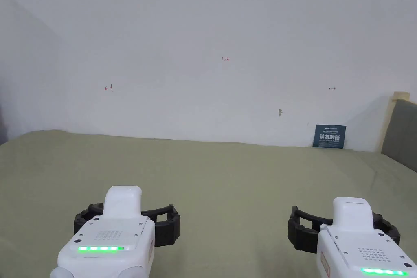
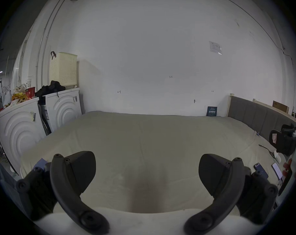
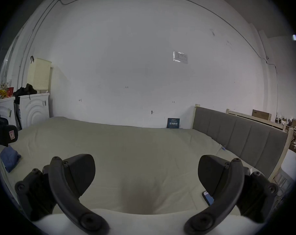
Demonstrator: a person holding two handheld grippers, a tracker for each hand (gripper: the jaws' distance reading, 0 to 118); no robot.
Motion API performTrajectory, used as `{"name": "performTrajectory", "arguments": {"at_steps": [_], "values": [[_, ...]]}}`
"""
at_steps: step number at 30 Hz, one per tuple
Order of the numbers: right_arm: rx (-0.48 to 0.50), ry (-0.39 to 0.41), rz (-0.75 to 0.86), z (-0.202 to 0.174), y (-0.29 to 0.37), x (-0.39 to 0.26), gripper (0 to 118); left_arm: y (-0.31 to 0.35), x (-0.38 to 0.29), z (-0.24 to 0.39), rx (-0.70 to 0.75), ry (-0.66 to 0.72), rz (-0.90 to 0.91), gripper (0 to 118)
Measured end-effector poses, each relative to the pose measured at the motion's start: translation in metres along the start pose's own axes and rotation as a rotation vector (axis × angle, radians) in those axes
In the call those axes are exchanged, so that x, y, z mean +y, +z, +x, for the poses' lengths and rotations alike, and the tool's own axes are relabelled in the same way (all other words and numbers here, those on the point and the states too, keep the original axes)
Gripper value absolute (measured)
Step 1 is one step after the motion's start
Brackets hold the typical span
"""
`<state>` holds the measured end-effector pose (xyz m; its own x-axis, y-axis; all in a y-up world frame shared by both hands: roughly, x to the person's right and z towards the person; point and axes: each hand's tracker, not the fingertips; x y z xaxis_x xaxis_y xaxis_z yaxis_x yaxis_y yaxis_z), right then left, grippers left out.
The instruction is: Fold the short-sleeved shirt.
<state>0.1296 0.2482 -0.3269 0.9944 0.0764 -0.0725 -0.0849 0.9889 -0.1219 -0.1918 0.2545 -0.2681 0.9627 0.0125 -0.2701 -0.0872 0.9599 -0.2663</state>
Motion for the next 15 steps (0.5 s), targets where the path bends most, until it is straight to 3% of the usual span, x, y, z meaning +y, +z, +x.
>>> {"name": "performTrajectory", "arguments": {"at_steps": [5, 11, 15], "values": [[0.049, -0.070, -0.061, 0.0062, -0.0050, 0.0016, 118, 0.0009, 0.0028, -0.0011, 0.004, -0.004, 0.012, 118], [0.009, -0.032, -0.050, 0.0011, -0.0030, 0.0051, 118, 0.0029, 0.0077, -0.0029, -0.013, 0.024, 0.006, 118], [0.041, -0.028, -0.084, 0.0015, -0.0030, 0.0060, 118, 0.0038, 0.0072, -0.0007, -0.005, -0.008, 0.006, 118]]}}
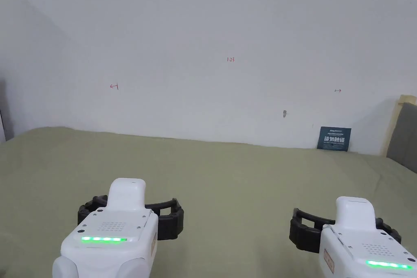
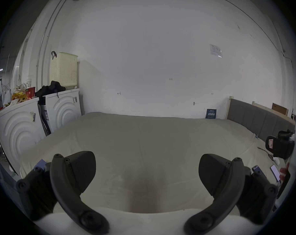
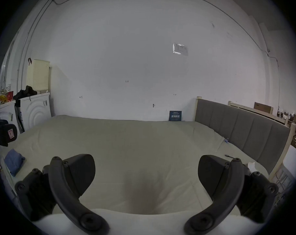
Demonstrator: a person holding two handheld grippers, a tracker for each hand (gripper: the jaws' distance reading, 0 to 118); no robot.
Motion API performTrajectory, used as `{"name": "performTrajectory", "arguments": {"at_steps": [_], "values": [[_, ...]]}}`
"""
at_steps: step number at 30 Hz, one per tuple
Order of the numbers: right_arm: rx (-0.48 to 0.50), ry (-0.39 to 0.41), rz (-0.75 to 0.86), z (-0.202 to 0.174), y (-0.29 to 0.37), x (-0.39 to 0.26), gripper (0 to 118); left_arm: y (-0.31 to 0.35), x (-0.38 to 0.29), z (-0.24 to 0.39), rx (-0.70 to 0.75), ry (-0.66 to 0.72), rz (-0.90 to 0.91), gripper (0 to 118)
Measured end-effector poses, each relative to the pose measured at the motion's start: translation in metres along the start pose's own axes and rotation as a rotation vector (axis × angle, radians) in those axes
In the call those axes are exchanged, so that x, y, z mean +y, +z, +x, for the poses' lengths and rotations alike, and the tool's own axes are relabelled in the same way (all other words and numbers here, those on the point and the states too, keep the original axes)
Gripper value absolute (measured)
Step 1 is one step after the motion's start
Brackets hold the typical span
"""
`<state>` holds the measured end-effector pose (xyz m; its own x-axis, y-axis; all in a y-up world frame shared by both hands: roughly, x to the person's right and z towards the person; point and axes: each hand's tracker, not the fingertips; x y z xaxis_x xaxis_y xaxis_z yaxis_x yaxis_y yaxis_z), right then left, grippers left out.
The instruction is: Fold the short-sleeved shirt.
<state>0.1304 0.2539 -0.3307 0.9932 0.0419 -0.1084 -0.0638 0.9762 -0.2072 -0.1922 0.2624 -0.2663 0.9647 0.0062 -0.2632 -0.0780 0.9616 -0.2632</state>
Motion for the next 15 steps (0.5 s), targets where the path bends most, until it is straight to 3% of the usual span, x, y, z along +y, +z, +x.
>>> {"name": "performTrajectory", "arguments": {"at_steps": [4, 9, 15], "values": [[0.080, -0.084, -0.050, 0.002, 0.003, 0.004, 118, -0.001, -0.003, 0.002, 0.010, -0.016, -0.023, 118], [-0.044, -0.034, -0.187, -0.006, -0.003, 0.016, 118, -0.001, -0.004, 0.000, 0.007, -0.015, -0.037, 118], [0.020, -0.066, -0.161, -0.003, 0.000, 0.020, 118, -0.001, 0.000, 0.000, 0.018, -0.009, -0.029, 118]]}}
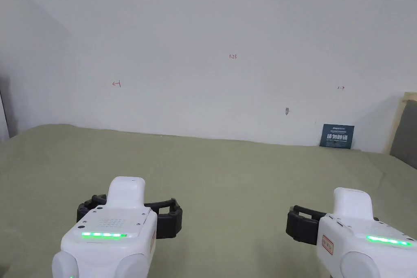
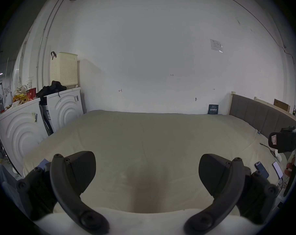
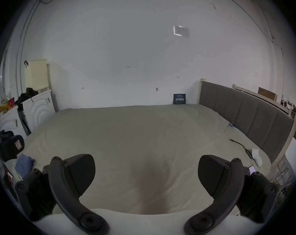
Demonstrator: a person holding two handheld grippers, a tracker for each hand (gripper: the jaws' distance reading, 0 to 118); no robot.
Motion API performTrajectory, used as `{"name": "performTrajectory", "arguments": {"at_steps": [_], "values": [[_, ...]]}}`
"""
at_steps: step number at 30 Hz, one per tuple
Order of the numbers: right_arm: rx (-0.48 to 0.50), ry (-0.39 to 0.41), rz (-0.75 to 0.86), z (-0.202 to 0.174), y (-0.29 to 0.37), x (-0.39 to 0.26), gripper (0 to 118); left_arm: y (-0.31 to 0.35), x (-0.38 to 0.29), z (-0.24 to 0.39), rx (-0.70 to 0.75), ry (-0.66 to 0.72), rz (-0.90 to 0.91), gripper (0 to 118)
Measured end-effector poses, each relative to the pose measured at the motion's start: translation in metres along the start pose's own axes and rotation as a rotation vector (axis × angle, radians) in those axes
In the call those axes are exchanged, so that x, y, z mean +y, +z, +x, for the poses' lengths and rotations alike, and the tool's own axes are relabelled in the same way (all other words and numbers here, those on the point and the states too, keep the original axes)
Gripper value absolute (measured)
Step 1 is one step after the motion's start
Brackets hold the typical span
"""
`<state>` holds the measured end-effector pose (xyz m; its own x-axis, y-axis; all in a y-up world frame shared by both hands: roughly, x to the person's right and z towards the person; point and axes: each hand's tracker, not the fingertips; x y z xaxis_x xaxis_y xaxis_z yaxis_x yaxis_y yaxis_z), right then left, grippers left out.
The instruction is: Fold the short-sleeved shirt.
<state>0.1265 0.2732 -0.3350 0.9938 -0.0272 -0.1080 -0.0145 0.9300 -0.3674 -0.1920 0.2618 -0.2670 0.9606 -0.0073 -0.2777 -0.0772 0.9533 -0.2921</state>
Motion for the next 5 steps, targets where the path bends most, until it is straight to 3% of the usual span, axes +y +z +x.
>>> {"name": "performTrajectory", "arguments": {"at_steps": [5], "values": [[-0.028, -0.014, 0.015, 0.0067, -0.0013, -0.0037, 118, 0.0021, 0.0029, -0.0026, -0.012, 0.021, 0.008, 118]]}}
